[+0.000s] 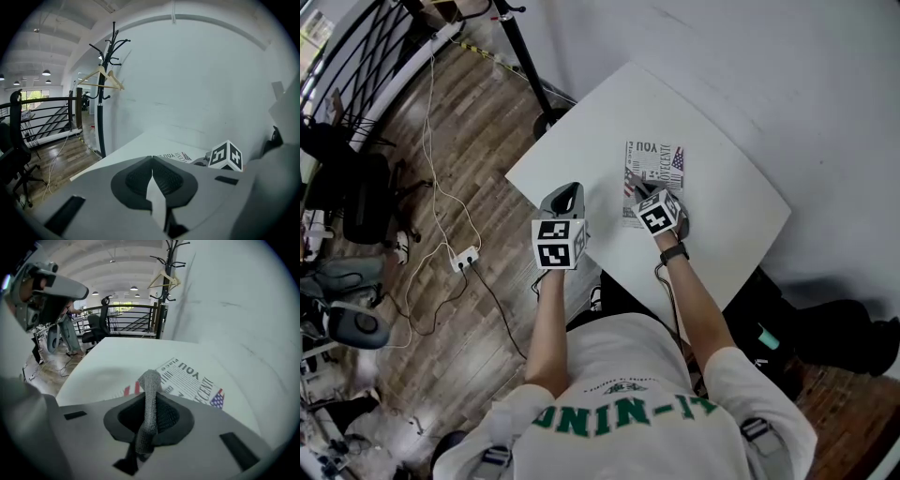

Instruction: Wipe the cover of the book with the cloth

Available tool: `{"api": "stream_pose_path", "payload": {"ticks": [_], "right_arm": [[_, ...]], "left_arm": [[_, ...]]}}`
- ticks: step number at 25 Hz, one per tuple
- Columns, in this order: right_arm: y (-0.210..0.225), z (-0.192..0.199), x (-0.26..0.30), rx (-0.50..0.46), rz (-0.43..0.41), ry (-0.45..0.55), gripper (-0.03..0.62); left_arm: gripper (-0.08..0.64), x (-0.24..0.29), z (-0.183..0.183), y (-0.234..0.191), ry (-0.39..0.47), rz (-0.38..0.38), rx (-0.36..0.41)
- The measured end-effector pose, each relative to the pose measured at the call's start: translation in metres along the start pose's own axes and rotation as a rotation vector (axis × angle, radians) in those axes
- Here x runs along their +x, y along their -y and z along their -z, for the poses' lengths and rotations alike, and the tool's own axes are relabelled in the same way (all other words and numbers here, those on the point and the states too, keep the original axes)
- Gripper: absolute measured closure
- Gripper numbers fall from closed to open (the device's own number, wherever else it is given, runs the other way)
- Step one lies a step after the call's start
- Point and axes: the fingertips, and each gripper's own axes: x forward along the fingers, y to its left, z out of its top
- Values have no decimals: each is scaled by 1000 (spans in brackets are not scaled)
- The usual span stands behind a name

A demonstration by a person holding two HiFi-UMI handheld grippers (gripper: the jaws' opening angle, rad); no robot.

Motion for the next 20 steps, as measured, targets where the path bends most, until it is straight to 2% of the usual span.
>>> {"api": "stream_pose_path", "payload": {"ticks": [3, 7, 9, 13, 15, 17, 20], "right_arm": [[40, 34, -17, 63, 78, -28, 551], [79, 70, -36, 219, 128, -16, 551], [85, 74, -38, 229, 134, -12, 551], [85, 71, -35, 182, 160, -40, 552], [82, 67, -33, 194, 145, -50, 554], [70, 50, -28, 211, 85, -14, 551], [28, 7, -20, 135, -26, 63, 551]], "left_arm": [[546, 8, 1, 10, -1, 24, -1], [546, 17, 1, 29, -2, 66, 7], [546, 21, 1, 37, -5, 82, 13], [546, 23, 1, 41, -9, 87, 15], [546, 20, 2, 37, -7, 77, 12], [546, 16, 3, 30, -3, 62, 3], [546, 12, 5, 20, 0, 41, -23]]}}
